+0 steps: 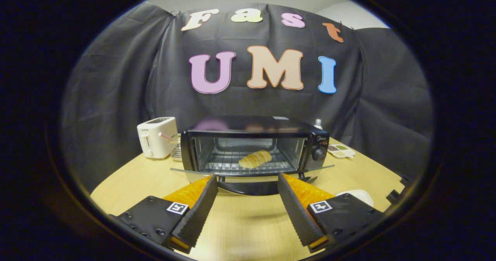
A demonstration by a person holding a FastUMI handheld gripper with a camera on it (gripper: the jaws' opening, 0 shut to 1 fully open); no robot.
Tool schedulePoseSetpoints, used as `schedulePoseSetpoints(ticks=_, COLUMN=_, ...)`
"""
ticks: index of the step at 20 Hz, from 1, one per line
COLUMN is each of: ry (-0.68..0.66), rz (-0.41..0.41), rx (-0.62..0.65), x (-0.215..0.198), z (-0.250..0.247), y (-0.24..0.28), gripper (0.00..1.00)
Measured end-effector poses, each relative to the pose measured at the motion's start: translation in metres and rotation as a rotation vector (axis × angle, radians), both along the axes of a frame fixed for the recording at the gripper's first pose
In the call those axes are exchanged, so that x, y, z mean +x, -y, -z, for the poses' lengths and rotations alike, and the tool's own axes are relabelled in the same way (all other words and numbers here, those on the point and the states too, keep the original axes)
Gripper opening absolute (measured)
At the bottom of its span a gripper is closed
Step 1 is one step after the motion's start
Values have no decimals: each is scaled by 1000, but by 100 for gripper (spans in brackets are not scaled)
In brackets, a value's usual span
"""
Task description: Open the toaster oven, put the food inside, and close the toaster oven door.
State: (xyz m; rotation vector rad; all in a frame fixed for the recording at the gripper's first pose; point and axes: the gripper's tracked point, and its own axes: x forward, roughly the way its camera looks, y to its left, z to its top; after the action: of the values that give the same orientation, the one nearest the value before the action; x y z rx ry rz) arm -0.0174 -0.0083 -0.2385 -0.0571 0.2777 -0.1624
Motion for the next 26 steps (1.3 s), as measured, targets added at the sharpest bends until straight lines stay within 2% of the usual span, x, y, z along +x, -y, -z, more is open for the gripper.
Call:
schedulePoseSetpoints(ticks=7, ry=60, rz=-1, rx=34, x=33, z=-23, y=14, gripper=98)
schedulePoseSetpoints(ticks=18, ry=123, rz=-44, rx=67, x=24, z=-55, y=9, gripper=98)
schedulePoseSetpoints(ticks=26, ry=93, rz=-29, rx=-15, x=19, z=-100, y=5, gripper=98)
